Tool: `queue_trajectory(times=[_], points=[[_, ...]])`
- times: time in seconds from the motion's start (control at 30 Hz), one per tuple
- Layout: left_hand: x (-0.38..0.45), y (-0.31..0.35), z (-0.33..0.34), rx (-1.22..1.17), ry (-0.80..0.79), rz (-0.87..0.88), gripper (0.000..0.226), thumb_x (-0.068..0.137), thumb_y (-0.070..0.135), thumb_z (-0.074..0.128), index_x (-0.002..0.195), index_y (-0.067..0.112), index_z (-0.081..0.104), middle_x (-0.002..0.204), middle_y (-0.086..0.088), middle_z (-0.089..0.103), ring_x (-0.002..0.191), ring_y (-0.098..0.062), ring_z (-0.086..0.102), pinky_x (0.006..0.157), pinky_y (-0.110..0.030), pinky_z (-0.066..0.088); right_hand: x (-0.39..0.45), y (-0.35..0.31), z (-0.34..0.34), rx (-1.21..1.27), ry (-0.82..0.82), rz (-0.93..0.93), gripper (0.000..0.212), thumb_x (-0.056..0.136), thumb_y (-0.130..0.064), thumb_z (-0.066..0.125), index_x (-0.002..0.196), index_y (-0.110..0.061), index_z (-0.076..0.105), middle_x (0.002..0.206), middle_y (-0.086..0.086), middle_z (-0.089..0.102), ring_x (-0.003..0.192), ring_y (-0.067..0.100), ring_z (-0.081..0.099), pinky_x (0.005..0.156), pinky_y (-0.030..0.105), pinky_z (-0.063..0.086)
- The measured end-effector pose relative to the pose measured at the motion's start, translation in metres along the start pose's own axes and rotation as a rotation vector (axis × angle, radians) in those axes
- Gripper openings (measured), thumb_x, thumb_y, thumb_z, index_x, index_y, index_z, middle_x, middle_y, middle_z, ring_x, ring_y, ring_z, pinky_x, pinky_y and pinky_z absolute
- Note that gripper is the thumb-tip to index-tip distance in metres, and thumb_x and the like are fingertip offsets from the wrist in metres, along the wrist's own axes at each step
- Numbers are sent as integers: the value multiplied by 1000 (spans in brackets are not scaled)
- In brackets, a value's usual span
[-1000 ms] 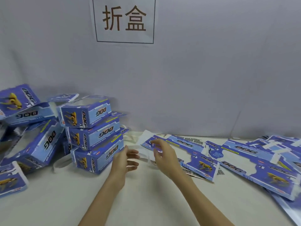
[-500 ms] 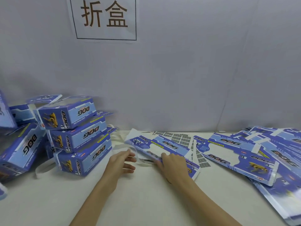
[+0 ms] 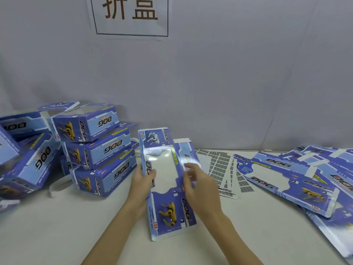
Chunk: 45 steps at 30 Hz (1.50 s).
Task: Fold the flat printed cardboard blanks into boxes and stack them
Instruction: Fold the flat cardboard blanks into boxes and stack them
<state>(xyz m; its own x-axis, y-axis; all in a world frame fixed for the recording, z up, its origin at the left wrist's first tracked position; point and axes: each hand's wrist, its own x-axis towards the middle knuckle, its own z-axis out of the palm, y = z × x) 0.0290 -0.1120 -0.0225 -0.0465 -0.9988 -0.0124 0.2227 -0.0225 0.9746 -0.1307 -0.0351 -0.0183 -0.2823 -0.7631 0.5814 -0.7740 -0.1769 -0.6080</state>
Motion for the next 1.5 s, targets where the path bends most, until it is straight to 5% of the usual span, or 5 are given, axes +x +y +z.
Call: queue_trajectory(times=[0.27,0.73,0.9,1.1,1.5], points=[[0,0,0,-87,-137,3,27,102,12,62,121,30,67,117,-1,77,104,-20,76,79,-37,64,6,20,-19,306,-166,280,103,80,-61,75,164,-29,24,151,-8,51,137,12,54,100,40,60],[-20,-5,21,688,16,409,127,65,87,63,163,39,-1,166,7,25,138,-9,47,93,-29,57,8,23,-28,651,-70,431,42,88,-45,71,122,-42,47,118,-17,70,99,-3,74,60,18,59],[-17,-3,16,562,-75,313,114,69,73,76,162,36,20,159,12,41,120,5,45,66,8,37,10,20,-37,784,-180,512,45,83,-48,73,124,-48,55,106,-22,76,99,9,78,63,27,63],[-18,-1,18,363,-186,243,112,58,86,78,153,44,35,143,18,59,125,-4,62,104,-41,55,7,13,-38,942,-229,623,48,88,-45,77,132,-42,59,115,-4,80,97,25,80,67,36,65],[-34,34,51,196,-422,-30,41,106,29,50,146,26,48,125,0,73,101,-22,72,90,-37,58,2,-13,-27,1003,-279,454,64,96,-59,66,152,-40,42,133,-4,72,114,25,75,97,51,61]])
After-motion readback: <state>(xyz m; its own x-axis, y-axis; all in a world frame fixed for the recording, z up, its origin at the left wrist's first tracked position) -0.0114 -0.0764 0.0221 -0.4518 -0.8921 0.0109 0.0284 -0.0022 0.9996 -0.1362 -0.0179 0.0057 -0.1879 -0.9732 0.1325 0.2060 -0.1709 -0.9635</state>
